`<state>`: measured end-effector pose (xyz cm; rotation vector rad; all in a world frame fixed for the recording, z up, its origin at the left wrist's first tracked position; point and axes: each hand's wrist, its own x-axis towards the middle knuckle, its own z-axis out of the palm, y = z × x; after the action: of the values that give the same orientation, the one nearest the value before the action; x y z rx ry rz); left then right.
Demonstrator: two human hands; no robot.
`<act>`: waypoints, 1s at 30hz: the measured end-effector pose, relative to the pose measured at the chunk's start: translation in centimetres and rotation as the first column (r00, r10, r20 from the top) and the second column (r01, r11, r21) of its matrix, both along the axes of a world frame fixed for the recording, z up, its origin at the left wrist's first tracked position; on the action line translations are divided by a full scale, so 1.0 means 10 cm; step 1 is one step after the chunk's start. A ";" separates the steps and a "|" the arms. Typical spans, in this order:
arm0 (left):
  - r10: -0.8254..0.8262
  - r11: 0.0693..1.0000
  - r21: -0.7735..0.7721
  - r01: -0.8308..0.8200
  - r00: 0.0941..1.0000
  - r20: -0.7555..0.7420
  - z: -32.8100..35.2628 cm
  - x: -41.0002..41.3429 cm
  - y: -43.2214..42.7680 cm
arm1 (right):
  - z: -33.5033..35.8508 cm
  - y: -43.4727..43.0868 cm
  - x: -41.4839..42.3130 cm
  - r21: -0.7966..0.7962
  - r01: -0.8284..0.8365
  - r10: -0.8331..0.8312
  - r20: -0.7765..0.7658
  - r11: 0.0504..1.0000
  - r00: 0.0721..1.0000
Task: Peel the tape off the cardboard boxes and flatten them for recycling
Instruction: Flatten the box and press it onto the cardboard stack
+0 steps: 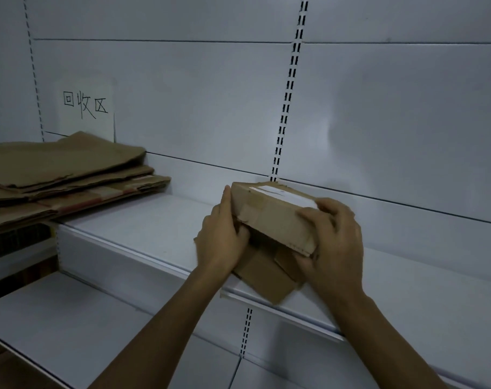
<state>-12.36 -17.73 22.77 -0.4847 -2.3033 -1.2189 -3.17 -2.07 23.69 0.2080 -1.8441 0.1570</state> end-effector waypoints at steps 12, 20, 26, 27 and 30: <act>-0.015 0.984 0.175 0.023 0.999 -0.048 -0.07 0.13 -0.12 | 0.01 0.07 0.00 -0.412 -0.147 0.128 -0.073 0.899 0.989; 0.012 0.986 0.164 0.038 0.956 -0.294 -0.25 0.32 -0.20 | 0.02 0.15 -0.07 -0.588 -0.190 0.203 -0.045 0.786 0.978; 0.005 0.995 0.101 0.018 0.973 -0.231 -0.23 0.29 -0.22 | -0.01 0.13 -0.02 -0.628 -0.174 0.232 0.011 0.759 0.973; -0.025 0.998 0.047 0.039 0.965 -0.261 -0.23 0.32 -0.23 | -0.01 0.15 -0.02 -0.715 -0.130 0.243 0.057 0.687 0.968; -0.129 0.984 -0.166 0.070 0.916 -0.380 -0.25 0.45 -0.25 | -0.05 0.25 -0.05 -0.884 -0.060 0.341 0.115 0.463 0.933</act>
<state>-7.88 -20.28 20.26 -0.8292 -2.0500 -0.8973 -3.69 0.46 23.16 -0.3499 -1.7680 1.3499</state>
